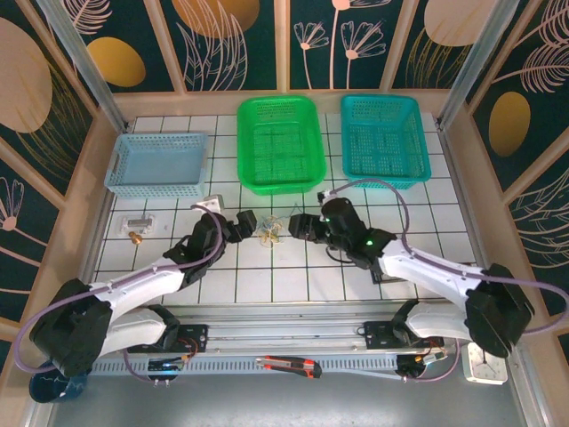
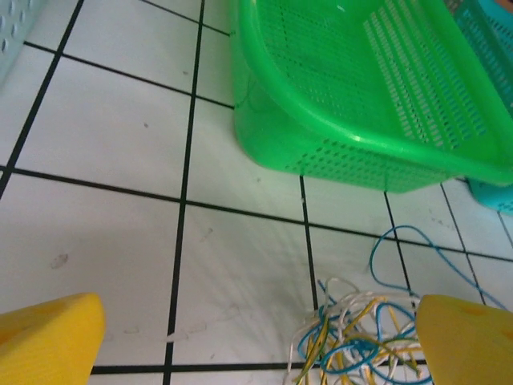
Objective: Untangle the cables
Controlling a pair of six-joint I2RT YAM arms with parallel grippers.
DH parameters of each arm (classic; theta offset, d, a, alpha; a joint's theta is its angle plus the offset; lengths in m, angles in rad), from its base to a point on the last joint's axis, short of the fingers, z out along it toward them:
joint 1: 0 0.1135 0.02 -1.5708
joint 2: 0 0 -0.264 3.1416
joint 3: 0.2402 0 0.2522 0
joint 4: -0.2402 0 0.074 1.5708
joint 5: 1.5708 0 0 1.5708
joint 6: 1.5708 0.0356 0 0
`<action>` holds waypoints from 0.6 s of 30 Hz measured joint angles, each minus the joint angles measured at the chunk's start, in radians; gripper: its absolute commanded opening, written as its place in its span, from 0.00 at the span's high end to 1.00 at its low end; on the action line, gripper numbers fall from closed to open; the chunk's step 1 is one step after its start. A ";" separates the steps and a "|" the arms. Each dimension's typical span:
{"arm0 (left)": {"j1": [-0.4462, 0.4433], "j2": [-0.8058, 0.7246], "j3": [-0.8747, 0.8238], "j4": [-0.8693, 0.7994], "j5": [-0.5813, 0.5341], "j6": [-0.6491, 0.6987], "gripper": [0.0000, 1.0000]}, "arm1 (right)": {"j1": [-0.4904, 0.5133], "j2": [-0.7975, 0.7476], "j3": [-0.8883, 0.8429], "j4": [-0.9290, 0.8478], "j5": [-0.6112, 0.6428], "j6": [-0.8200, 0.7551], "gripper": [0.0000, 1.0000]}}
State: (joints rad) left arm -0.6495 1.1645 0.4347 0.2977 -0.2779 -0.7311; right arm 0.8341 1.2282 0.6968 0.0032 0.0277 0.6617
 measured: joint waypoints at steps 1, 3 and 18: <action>0.005 0.000 0.011 -0.006 0.006 0.000 0.01 | 0.012 0.036 0.023 -0.003 0.012 -0.008 0.23; 0.014 -0.002 0.028 -0.012 0.011 0.000 0.01 | 0.027 0.110 0.068 -0.006 0.031 -0.023 0.22; 0.077 -0.053 0.026 -0.033 0.046 -0.061 0.01 | 0.111 0.630 0.433 -0.046 0.193 -0.135 0.38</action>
State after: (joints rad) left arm -0.5720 1.1118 0.4606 0.2646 -0.2317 -0.7918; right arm 0.9447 1.8584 1.1294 -0.0429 0.2203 0.5270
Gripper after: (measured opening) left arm 0.988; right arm 0.710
